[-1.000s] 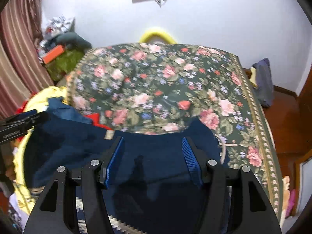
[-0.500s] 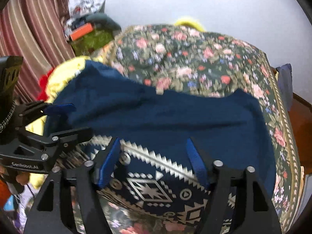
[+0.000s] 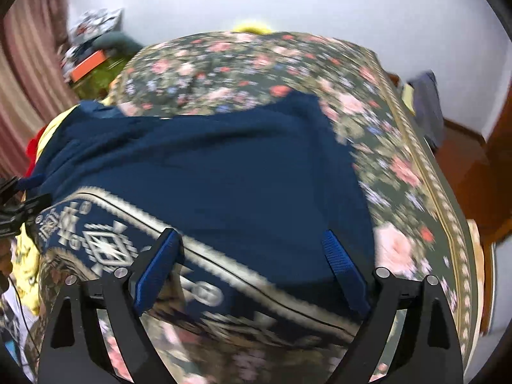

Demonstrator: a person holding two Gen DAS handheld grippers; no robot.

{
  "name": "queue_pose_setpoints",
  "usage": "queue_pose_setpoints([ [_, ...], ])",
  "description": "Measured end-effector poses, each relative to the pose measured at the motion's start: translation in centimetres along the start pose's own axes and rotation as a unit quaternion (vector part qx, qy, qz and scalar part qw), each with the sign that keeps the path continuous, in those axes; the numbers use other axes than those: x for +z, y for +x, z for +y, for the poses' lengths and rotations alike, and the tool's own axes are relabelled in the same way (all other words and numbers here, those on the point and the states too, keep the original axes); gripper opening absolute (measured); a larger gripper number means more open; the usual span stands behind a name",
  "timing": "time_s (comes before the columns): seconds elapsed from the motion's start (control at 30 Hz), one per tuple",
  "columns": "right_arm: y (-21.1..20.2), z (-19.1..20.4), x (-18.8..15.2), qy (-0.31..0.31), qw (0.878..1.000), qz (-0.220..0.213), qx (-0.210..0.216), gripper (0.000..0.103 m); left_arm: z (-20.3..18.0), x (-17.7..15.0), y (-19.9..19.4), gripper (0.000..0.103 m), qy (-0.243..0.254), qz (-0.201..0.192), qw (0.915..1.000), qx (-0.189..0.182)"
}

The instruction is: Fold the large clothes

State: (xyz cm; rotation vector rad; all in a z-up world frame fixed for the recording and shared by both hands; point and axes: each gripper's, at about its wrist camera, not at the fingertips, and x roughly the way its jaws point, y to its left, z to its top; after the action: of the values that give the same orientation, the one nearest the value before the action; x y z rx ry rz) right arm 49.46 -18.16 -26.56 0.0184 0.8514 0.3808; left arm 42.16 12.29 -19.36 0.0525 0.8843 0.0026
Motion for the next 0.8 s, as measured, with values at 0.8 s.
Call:
queue_pose_setpoints([
  [0.8,-0.9,0.9,-0.6,0.031,0.999,0.008,0.015,0.091,2.6,-3.9,-4.5,0.087,-0.138,0.002,0.9885,-0.061],
])
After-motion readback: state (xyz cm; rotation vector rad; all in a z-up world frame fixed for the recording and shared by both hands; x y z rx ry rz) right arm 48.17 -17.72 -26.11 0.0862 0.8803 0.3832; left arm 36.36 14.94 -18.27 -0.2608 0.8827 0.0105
